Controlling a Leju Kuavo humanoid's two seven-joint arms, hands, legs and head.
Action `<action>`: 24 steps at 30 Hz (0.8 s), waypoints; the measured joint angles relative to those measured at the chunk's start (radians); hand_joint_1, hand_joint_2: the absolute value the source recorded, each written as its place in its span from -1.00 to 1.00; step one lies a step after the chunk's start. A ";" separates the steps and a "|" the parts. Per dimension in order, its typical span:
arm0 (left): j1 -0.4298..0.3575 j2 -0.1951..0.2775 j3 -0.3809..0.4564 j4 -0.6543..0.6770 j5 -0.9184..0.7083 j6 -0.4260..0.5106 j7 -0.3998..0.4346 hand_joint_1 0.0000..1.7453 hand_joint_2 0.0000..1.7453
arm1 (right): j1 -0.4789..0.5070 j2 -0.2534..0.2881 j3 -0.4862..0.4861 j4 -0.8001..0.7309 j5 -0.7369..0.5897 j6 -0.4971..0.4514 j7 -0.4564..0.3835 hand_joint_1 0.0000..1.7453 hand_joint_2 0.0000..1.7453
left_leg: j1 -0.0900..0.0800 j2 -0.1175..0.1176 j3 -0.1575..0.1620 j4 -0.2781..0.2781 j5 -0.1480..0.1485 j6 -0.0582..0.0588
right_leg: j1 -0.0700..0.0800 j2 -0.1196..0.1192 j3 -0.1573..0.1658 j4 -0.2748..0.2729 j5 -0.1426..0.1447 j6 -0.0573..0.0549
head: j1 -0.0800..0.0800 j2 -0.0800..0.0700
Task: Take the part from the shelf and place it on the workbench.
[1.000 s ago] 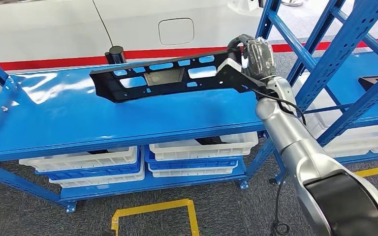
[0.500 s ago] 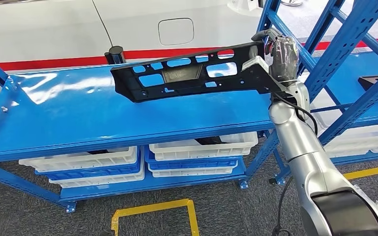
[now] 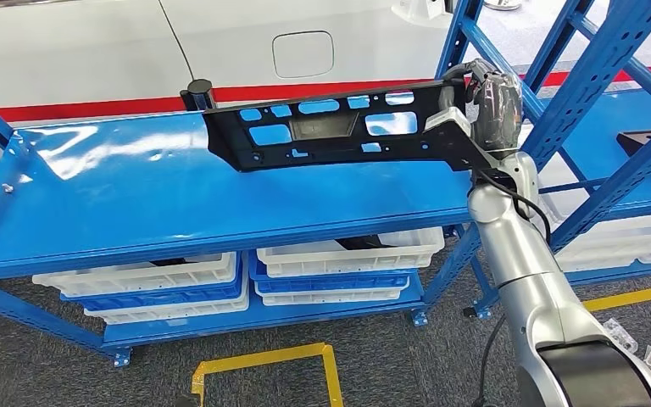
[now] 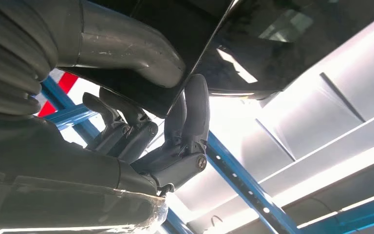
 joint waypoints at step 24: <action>-0.019 0.000 -0.045 0.000 -0.033 -0.007 0.022 -1.00 -1.00 | -0.018 -0.013 -0.060 0.271 0.172 -0.089 0.080 1.00 1.00 | 0.000 0.000 0.000 0.000 0.000 0.000 | 0.000 0.000 0.000 0.000 0.000 0.000 | 0.000 0.000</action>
